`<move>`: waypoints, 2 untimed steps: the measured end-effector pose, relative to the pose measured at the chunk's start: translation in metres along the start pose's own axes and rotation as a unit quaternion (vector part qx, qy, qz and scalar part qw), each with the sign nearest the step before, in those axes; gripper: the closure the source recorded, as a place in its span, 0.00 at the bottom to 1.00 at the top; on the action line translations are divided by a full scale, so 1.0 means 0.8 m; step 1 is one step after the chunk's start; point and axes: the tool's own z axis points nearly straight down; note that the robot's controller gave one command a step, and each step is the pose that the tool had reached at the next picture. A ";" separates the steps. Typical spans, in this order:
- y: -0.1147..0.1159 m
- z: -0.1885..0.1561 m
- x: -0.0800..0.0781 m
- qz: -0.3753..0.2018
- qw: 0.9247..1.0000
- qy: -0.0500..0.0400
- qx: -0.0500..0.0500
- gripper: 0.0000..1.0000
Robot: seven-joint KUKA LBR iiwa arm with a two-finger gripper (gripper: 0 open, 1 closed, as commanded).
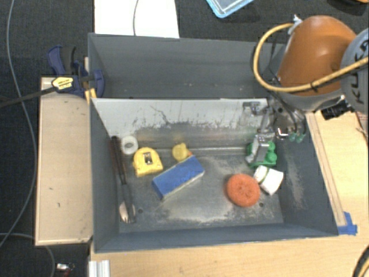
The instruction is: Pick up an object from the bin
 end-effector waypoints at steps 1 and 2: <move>0.000 -0.003 -0.001 0.000 1.000 -0.002 0.000 0.00; -0.007 0.034 0.024 0.046 0.999 -0.006 -0.001 0.00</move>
Offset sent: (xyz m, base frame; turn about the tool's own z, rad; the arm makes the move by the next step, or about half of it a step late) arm -0.0444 -0.0112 -0.0639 0.1966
